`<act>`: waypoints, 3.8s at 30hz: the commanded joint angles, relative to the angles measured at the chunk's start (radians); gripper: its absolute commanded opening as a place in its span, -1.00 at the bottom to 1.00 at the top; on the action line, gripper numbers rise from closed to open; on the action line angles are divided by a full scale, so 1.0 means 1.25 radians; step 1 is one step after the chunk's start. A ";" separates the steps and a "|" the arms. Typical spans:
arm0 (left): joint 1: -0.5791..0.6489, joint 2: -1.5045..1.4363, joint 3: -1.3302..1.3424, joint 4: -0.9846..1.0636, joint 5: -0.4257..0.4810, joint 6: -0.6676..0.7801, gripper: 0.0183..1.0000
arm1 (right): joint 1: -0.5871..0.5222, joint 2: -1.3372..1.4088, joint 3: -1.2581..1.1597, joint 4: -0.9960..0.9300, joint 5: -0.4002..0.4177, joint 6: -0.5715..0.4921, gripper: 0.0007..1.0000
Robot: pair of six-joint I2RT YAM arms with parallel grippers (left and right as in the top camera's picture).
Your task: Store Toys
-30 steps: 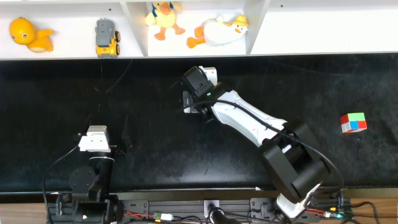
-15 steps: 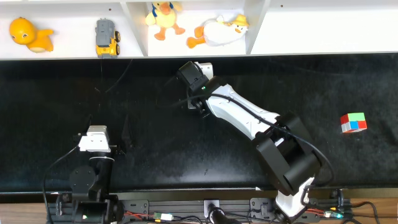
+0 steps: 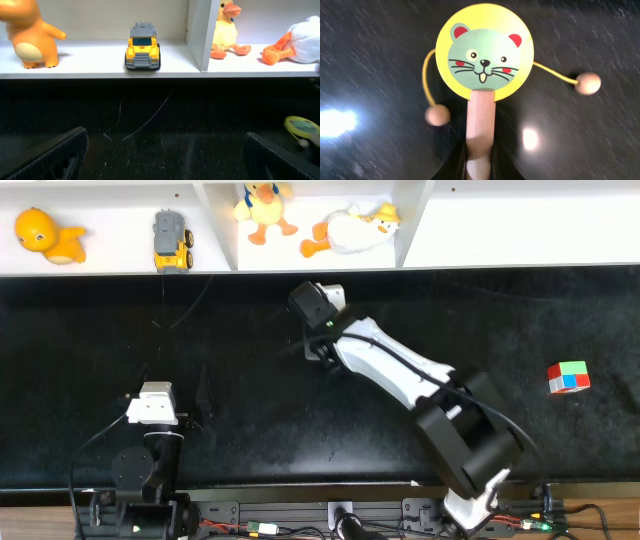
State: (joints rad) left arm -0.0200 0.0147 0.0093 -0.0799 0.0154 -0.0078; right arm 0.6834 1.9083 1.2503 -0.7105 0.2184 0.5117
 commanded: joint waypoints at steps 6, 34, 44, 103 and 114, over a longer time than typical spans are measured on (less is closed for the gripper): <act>-0.003 -0.009 -0.001 -0.003 0.010 -0.012 1.00 | -0.053 -0.387 -0.285 -0.018 0.036 0.006 -0.92; -0.003 -0.009 -0.001 -0.003 0.010 -0.012 1.00 | -0.558 -0.417 -0.147 0.074 -0.140 -0.587 -0.92; -0.003 -0.009 -0.001 -0.003 0.010 -0.012 1.00 | -0.556 -0.208 0.028 0.120 -0.174 -0.616 -0.92; -0.003 -0.009 -0.001 -0.003 0.010 -0.012 1.00 | -0.513 -0.839 -0.280 -0.291 -0.117 -0.584 0.99; -0.003 -0.009 -0.001 -0.003 0.010 -0.012 1.00 | -0.920 -0.763 -0.280 -0.290 -0.183 -0.927 0.93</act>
State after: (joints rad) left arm -0.0200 0.0147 0.0093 -0.0795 0.0158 -0.0082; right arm -0.3500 0.9268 0.9043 -1.0733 0.0364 -0.4267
